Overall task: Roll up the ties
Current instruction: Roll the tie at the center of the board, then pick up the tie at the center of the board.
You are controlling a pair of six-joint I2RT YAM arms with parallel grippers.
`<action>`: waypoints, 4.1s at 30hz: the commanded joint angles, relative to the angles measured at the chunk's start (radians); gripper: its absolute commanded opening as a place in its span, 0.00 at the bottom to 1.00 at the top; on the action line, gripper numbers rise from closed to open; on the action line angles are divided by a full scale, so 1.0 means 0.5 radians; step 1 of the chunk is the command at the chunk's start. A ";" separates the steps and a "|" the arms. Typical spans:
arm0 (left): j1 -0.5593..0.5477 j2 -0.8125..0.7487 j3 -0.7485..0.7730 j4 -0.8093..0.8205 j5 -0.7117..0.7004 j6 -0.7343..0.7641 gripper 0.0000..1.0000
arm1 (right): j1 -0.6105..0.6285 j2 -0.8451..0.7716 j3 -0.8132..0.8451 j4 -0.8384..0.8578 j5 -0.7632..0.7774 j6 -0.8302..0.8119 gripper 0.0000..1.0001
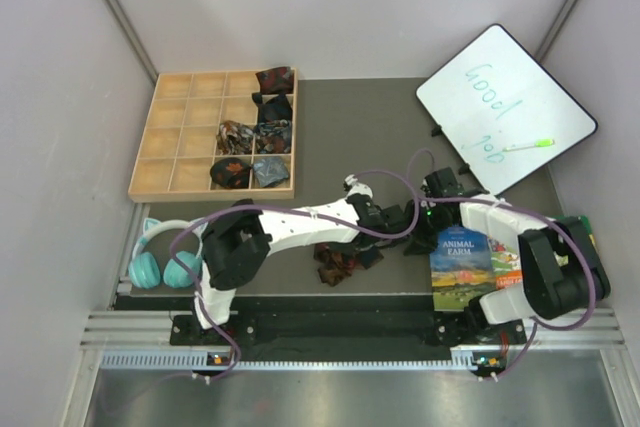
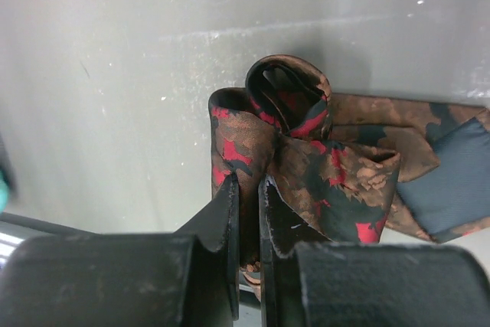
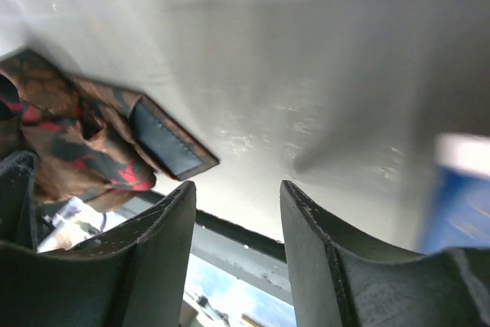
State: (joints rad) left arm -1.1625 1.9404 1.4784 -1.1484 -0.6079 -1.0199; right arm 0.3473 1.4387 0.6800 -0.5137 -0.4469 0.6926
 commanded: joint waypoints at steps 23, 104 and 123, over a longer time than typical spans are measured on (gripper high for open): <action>-0.301 0.976 1.047 -0.716 -0.251 -0.037 0.03 | -0.339 -0.843 -0.044 -0.267 0.354 0.158 0.48; 0.715 -0.957 -1.889 2.972 2.004 0.653 0.99 | 0.566 0.331 -0.206 1.392 0.041 0.922 0.35; 0.393 -0.773 -1.604 2.248 1.348 0.852 0.99 | 0.698 0.712 -0.268 2.162 -0.201 1.419 0.35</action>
State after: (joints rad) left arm -0.9047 1.4849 0.6277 0.1356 0.1822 -0.6460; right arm 0.6384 1.7233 0.5568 0.4496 -0.5190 1.3262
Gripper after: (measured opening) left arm 0.990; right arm 0.350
